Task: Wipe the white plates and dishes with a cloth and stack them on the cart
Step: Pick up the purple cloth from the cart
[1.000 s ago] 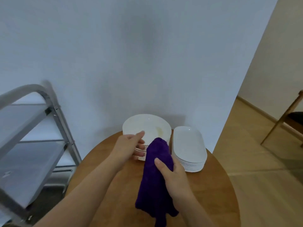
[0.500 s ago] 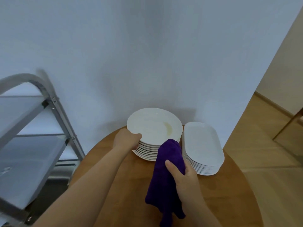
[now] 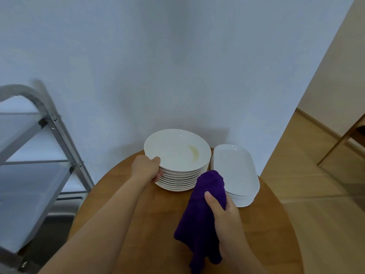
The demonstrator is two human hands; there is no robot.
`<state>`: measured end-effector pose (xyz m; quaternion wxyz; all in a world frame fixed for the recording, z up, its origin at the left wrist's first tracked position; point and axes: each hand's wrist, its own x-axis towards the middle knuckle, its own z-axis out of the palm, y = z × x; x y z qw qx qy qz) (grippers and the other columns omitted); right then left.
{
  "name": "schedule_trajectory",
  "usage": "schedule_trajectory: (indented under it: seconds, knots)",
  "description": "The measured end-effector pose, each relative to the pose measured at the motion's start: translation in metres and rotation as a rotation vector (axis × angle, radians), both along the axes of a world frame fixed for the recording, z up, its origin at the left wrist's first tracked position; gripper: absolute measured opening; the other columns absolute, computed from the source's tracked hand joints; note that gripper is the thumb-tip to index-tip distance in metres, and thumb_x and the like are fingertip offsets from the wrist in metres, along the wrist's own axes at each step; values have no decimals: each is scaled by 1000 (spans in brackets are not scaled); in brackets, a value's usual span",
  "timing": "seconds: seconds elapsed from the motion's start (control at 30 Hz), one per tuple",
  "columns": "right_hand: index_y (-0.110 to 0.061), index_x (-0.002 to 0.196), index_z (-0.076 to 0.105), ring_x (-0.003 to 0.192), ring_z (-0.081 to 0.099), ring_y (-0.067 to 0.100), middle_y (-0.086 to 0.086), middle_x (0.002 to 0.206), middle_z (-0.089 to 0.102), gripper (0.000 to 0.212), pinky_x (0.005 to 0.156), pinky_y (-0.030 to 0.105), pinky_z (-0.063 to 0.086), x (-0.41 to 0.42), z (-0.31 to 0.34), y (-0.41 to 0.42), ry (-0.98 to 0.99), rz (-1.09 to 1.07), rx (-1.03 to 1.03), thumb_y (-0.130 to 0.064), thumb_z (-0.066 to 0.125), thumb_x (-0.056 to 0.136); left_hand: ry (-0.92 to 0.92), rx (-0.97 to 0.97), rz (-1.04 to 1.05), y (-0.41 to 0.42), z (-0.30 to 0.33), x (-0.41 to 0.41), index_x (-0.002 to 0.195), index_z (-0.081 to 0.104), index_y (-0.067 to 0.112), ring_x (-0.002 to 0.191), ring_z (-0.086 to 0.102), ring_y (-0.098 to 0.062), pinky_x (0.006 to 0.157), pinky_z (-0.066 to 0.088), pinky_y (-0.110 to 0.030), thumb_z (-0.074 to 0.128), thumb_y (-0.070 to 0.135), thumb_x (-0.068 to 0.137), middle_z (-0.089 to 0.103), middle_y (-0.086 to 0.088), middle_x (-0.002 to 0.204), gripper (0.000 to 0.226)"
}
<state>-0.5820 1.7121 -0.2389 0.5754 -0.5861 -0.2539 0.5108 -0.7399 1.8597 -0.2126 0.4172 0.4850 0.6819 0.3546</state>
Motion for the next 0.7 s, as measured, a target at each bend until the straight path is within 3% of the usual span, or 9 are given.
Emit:
schedule_trajectory:
  seconds: [0.1,0.27,0.33,0.4,0.57,0.7]
  knots:
    - [-27,120,55,98,63,24,-1,107,66,40,83,47,55,1,-1,1,11,-14,-7,-33,68,83,67,53,-26,4,10,-1,68,59,1,38,54,-16,51,53,-29,48,16,87,62,-4,43,27]
    - [-31,117,53,100,61,22,-4,107,64,38,86,47,53,-3,0,4,14,-41,-20,-35,67,82,151,84,-56,0,14,-4,67,59,-1,45,61,-21,56,58,-33,47,17,87,61,-4,41,29]
    - [-30,120,52,101,60,22,-3,109,63,39,88,48,52,-4,2,4,30,-49,-31,-35,66,83,12,72,-16,-5,11,-6,82,58,-2,44,63,-17,46,55,-28,47,14,89,64,-6,49,21]
    - [-27,125,50,104,58,24,-1,114,61,43,90,49,51,-4,3,4,40,-63,-52,-35,64,85,-188,70,50,-12,10,-8,83,56,5,46,65,-16,42,52,-24,47,11,91,65,-9,68,14]
    - [-24,142,35,120,49,32,6,135,50,64,98,55,44,-7,8,1,65,-116,-123,-38,63,86,-393,98,83,-40,10,-5,78,50,17,64,69,-23,52,56,-25,45,10,94,65,-12,83,18]
    - [-26,141,35,114,54,31,6,130,53,64,93,54,48,-5,16,-6,125,-123,-132,-39,63,85,-561,150,114,-64,17,-8,84,54,14,68,70,-24,53,57,-25,43,7,94,67,-11,81,17]
